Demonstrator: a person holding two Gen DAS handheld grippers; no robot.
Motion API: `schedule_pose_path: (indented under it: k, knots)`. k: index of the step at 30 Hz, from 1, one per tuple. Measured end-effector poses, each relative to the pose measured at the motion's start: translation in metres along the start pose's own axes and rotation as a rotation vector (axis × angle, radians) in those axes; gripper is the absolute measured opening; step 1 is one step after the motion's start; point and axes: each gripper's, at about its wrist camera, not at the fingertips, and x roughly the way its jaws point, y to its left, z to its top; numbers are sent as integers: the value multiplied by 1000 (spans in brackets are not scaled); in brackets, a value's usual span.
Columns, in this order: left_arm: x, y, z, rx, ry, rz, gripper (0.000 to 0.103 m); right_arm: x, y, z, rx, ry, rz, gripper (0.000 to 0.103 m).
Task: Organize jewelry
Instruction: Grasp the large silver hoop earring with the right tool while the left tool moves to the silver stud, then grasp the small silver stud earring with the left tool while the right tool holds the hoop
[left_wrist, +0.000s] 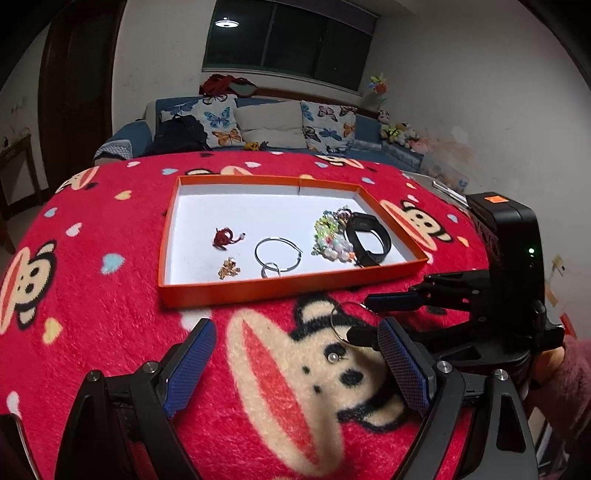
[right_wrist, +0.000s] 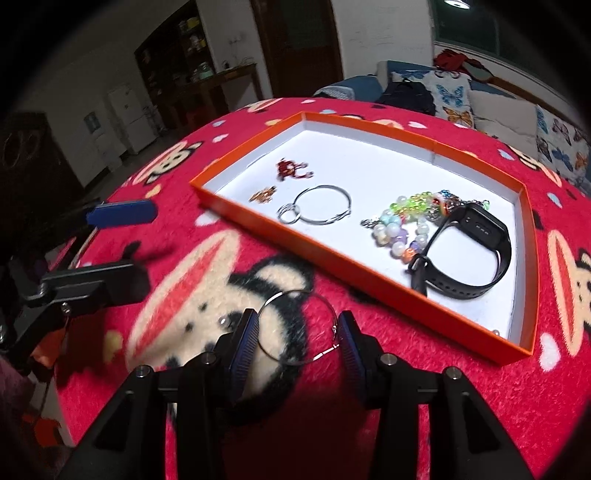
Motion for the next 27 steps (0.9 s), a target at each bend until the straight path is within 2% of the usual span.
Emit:
schedule_pose_path:
  k: [4, 12, 15, 22, 27]
  knots:
    - [-1, -3, -4, 9, 14, -40, 95, -1, 4, 0, -34, 7, -12, 49]
    - [0, -7, -13, 36, 47, -51, 95, 10, 10, 7, -97, 17, -42, 54]
    - [0, -10, -16, 60, 34, -19, 95, 12, 16, 7, -129, 19, -64, 55]
    - [8, -14, -17, 84, 41, -14, 95, 11, 14, 5, -136, 16, -61, 54]
    - [18, -17, -17, 102, 63, -20, 90, 10, 16, 4, -157, 18, -72, 54]
